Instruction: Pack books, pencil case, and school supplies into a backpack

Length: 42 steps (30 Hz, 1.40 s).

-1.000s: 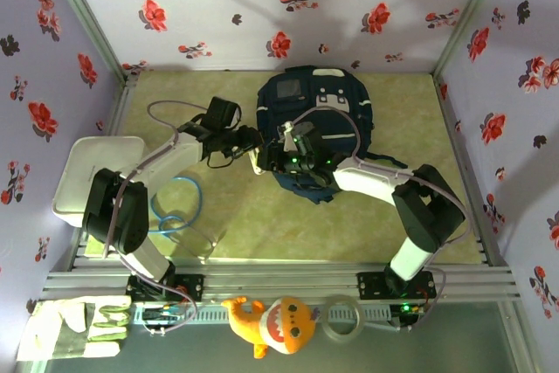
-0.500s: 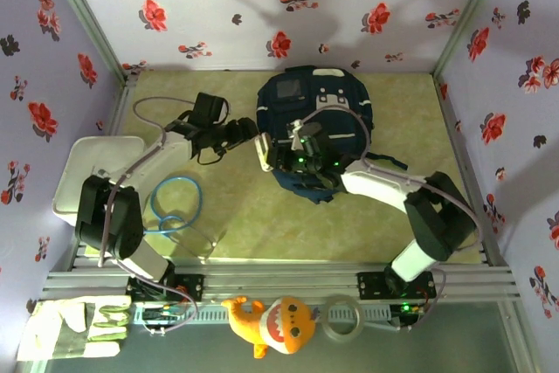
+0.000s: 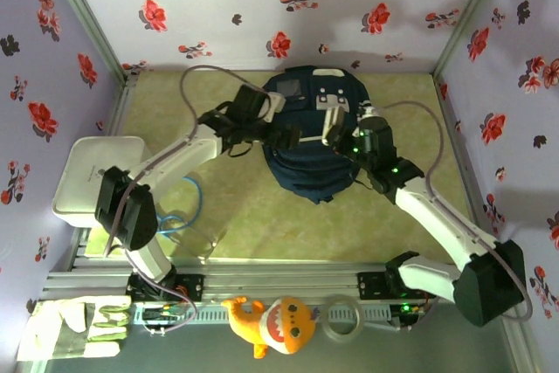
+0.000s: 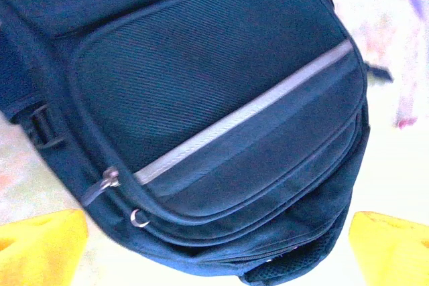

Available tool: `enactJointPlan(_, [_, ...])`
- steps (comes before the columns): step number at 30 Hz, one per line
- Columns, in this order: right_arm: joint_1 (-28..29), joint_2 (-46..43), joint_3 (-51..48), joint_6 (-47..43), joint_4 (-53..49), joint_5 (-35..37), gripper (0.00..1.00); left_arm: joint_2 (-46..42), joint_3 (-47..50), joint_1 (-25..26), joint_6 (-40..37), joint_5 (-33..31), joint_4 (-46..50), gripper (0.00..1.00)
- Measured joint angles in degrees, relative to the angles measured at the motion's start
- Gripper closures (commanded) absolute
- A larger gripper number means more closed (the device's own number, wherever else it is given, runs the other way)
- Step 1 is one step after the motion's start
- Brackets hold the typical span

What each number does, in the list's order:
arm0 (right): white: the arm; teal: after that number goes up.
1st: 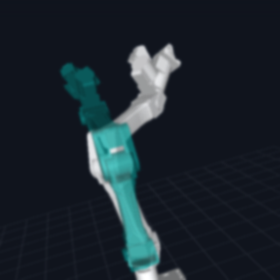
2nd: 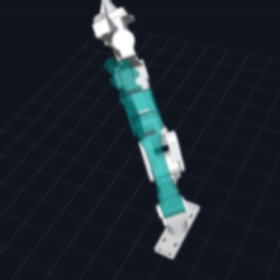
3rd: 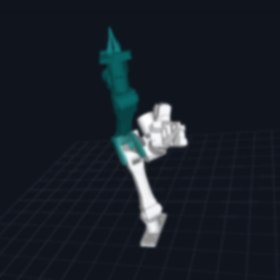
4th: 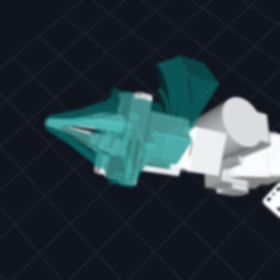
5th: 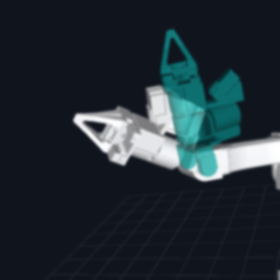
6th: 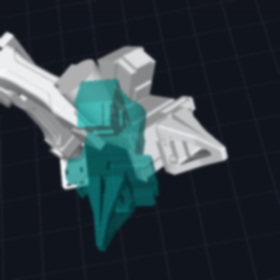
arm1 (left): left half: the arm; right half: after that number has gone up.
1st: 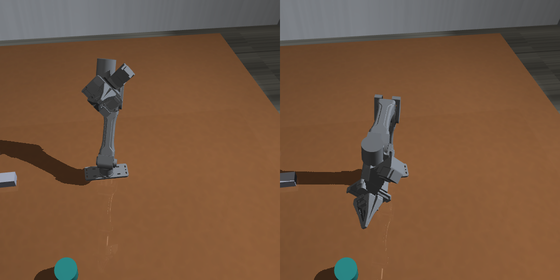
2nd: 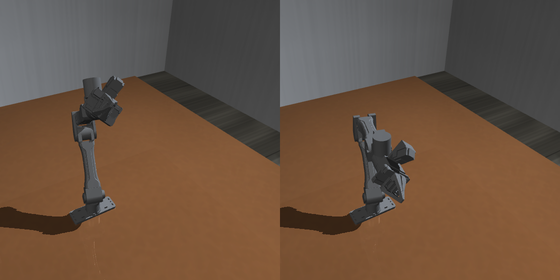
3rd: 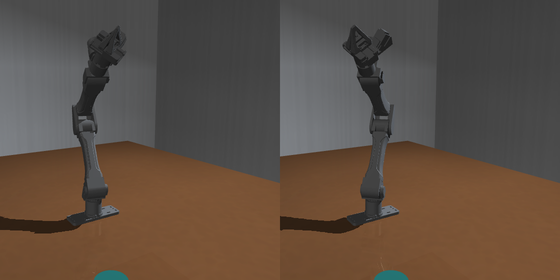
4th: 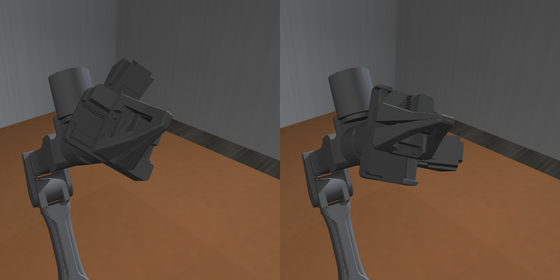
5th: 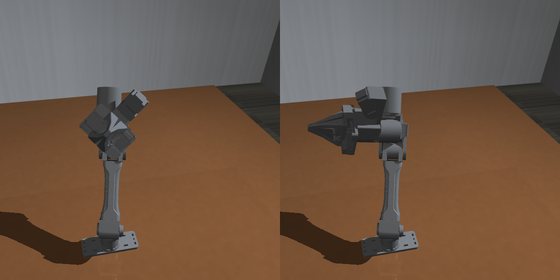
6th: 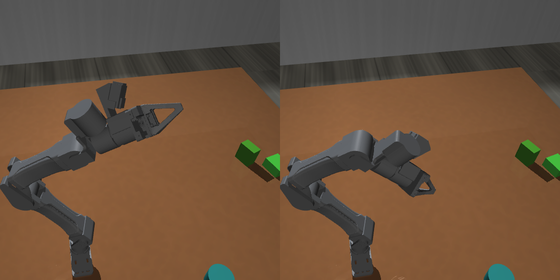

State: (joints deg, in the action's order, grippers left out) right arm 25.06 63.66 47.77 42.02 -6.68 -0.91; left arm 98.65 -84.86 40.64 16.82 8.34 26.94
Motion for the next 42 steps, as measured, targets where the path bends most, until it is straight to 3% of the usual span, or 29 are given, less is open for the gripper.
enactJointPlan(4, [-3.7, -4.1, -0.9, 0.0, -5.3, 2.7, 0.75, 4.3, -2.7, 4.8, -9.4, -3.4, 1.4, 0.07])
enactJointPlan(9, [-6.2, -8.1, -2.1, 0.0, -9.5, 4.9, 0.74, 10.2, -6.8, 8.6, -20.2, -6.3, 3.2, 0.26])
enactJointPlan(15, [-7.1, -8.9, -3.3, 0.0, -11.4, 5.6, 0.74, 17.4, -12.6, 9.0, -27.7, -8.2, 5.7, 0.39])
enactJointPlan(24, [-7.1, -8.9, -4.2, 0.6, -11.8, 5.6, 0.74, 20.5, -15.1, 9.5, -37.1, -8.6, 7.2, 0.57])
enactJointPlan(29, [-7.1, -8.9, -4.7, 0.9, -11.7, 5.4, 0.73, 21.5, -16.3, 9.6, -39.3, -9.3, 7.6, 0.71])
enactJointPlan(35, [-7.1, -8.9, -4.7, 1.7, -11.7, 5.4, 0.74, 21.4, -16.6, 9.9, -39.0, -9.4, 7.6, 0.81])
enactJointPlan(42, [-7.1, -8.9, -5.5, 2.4, -11.6, 5.4, 0.74, 16.6, -14.4, 9.8, -37.1, -9.4, 4.4, 0.97])
